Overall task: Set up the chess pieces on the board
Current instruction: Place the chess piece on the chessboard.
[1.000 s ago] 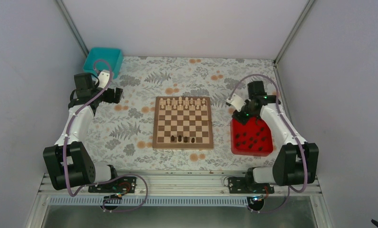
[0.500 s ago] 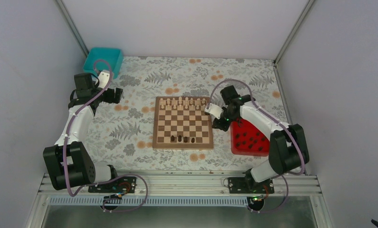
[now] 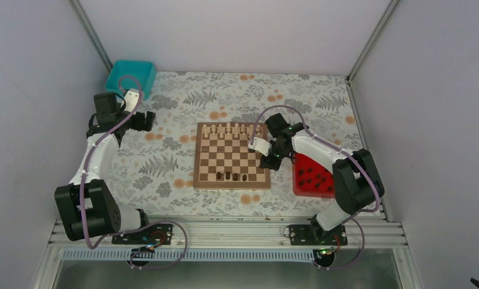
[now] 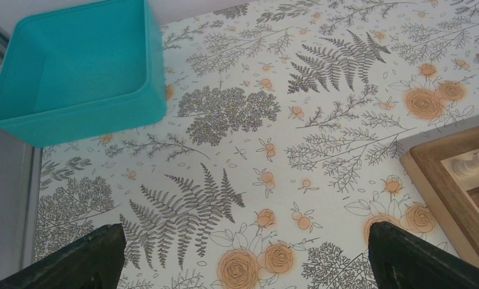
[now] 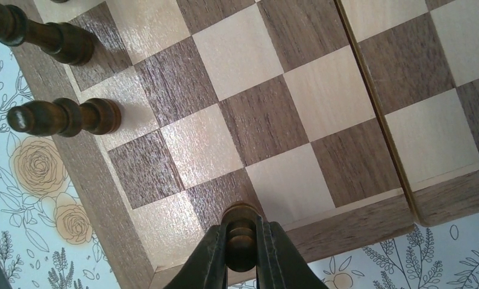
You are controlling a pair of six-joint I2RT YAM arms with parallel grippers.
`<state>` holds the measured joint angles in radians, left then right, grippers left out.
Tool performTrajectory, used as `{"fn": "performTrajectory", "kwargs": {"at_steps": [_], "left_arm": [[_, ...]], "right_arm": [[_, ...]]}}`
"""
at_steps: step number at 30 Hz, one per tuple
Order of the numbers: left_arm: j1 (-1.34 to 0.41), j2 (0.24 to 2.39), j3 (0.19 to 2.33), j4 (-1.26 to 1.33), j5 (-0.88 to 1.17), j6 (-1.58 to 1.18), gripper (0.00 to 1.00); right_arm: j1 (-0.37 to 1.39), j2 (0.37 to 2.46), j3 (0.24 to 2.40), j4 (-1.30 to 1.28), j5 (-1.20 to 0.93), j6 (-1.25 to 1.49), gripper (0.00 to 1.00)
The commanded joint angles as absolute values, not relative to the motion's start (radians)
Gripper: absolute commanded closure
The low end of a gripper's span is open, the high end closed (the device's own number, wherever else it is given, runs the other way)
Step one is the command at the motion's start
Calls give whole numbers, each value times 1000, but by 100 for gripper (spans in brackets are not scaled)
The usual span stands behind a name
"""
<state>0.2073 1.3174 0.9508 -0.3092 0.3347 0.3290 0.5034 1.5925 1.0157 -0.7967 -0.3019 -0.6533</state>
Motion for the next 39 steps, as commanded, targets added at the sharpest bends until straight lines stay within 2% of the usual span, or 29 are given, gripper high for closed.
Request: {"fn": "performTrajectory", "kwargs": {"at_steps": [1, 27, 35, 39], "left_arm": [[215, 1328, 959, -304, 359, 333, 0], [216, 1337, 957, -299, 353, 333, 0], [216, 1335, 957, -299, 353, 333, 0], [217, 1335, 957, -298, 352, 333, 0]], "right_arm": [[515, 1614, 1005, -774, -301, -638, 92], [546, 1619, 996, -794, -245, -629, 91], [547, 1602, 1003, -811, -264, -636, 78], [547, 1568, 1009, -823, -260, -637, 65]]}}
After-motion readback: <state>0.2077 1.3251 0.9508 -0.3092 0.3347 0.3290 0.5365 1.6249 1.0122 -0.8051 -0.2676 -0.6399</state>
